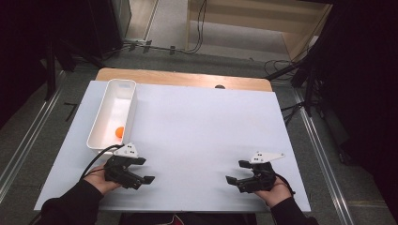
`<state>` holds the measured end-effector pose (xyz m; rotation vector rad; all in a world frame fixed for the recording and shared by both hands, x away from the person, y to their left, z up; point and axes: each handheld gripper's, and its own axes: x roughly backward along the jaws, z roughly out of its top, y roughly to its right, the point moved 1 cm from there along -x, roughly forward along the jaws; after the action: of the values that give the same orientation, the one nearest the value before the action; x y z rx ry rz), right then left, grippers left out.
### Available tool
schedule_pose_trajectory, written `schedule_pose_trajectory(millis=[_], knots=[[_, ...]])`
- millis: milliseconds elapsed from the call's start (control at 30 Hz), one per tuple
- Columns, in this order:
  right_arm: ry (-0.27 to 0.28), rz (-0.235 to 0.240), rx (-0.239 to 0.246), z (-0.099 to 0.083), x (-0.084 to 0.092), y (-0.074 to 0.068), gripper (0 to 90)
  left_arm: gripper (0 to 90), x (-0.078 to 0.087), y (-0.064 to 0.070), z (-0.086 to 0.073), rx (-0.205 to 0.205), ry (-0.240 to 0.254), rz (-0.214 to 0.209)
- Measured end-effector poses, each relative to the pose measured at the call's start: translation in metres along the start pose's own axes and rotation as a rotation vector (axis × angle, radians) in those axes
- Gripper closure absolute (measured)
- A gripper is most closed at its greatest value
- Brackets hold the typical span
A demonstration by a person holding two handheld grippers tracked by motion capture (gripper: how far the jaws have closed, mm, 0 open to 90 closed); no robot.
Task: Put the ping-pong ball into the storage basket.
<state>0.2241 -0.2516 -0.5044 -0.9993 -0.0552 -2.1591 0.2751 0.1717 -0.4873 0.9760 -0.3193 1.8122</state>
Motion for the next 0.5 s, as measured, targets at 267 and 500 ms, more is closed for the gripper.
schedule_pose_trajectory(millis=[267,500], knots=[[-0.002,0.0,0.0,0.0,0.0,0.0,12.9,20.8,0.005,-0.001,-0.009,0.014,-0.003,0.005],[-0.004,-0.005,-0.001,0.0,0.0,0.0,12.9,20.8,0.006,0.0,-0.012,0.014,-0.008,0.007]])
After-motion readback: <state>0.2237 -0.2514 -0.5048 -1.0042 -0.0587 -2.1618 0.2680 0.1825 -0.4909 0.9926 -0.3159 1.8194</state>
